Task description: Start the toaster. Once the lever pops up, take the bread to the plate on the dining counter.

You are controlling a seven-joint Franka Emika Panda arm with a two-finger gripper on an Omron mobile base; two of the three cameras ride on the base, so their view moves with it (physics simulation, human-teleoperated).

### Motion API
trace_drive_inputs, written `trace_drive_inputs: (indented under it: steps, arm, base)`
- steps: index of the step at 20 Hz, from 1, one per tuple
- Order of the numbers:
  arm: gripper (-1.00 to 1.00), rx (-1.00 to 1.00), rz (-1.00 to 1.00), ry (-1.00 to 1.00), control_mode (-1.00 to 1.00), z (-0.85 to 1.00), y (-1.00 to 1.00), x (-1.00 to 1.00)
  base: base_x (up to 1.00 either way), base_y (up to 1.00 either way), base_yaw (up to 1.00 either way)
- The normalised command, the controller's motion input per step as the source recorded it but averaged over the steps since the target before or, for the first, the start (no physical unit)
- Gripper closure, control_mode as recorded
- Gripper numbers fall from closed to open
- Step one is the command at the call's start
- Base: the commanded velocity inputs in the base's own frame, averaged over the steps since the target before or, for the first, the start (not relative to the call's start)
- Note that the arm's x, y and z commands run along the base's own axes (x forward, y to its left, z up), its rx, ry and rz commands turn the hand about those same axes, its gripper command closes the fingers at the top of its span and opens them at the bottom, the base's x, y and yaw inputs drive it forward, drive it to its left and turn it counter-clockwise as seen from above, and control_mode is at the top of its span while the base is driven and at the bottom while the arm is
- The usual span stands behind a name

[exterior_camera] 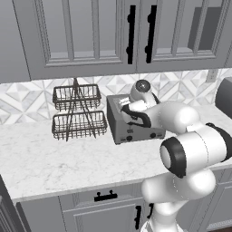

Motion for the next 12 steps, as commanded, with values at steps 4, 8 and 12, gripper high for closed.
trace_drive_inputs:
  steps: [4, 8, 12]
  arm:
    - [-1.0, 0.0, 0.0, 0.0, -1.0, 0.0, 0.0, 0.0]
    - [-1.0, 0.0, 0.0, 0.0, -1.0, 0.0, 0.0, 0.0]
    - [-1.0, 0.0, 0.0, 0.0, -1.0, 0.0, 0.0, 0.0]
  base:
    - [0.0, 0.0, 0.0]
    - [0.0, 0.0, 0.0]
    - [0.0, 0.0, 0.0]
